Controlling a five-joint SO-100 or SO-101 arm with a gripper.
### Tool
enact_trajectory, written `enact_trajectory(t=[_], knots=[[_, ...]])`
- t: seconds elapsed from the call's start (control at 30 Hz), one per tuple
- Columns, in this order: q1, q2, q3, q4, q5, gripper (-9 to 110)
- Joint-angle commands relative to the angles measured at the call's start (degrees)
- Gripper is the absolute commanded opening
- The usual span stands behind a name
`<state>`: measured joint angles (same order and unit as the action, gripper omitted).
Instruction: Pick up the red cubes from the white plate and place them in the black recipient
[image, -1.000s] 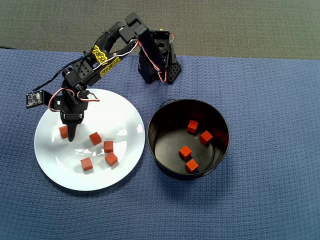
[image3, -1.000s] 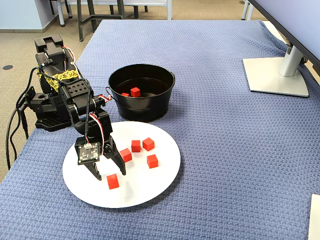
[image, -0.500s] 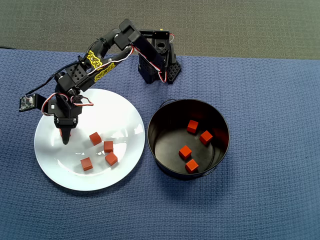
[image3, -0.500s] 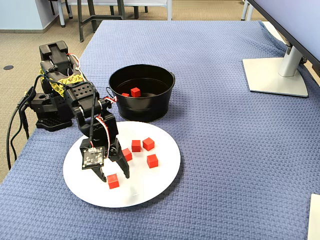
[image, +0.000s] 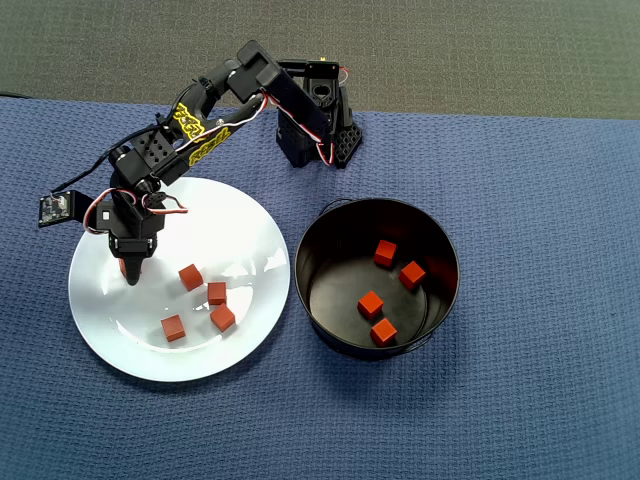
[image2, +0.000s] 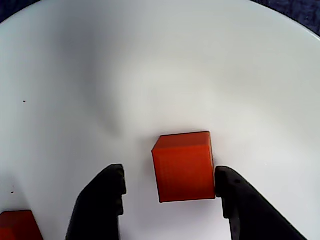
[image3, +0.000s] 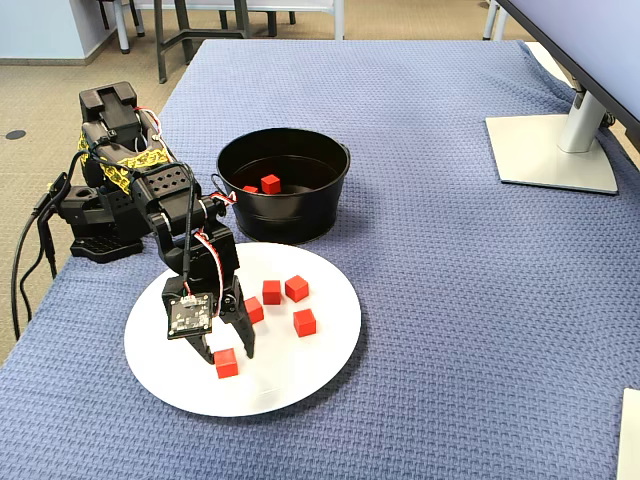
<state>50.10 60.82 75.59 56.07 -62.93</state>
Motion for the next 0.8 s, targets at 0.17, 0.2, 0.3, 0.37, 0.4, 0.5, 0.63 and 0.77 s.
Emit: enact_trajectory(t=[0.17,0.2,0.3,0.37,0.4,0.5,0.63,0.77], knots=[[-0.62,0.35,-3.16,0.09,-0.44,0],[-0.53,0.35,-3.16,0.0,-0.44,0],[-0.35,1.58,-2.72,0.0,1.05,0],[-0.09,5.36,-1.58,0.09,4.31,0],[0.09,7.56,-1.32,0.53,6.59,0],[0.09,16.79,0.79,4.22,12.57,0],[-3.08,31.55,6.59,7.65,18.81,0],[-12.22,42.8,10.46,12.92,24.43,0]])
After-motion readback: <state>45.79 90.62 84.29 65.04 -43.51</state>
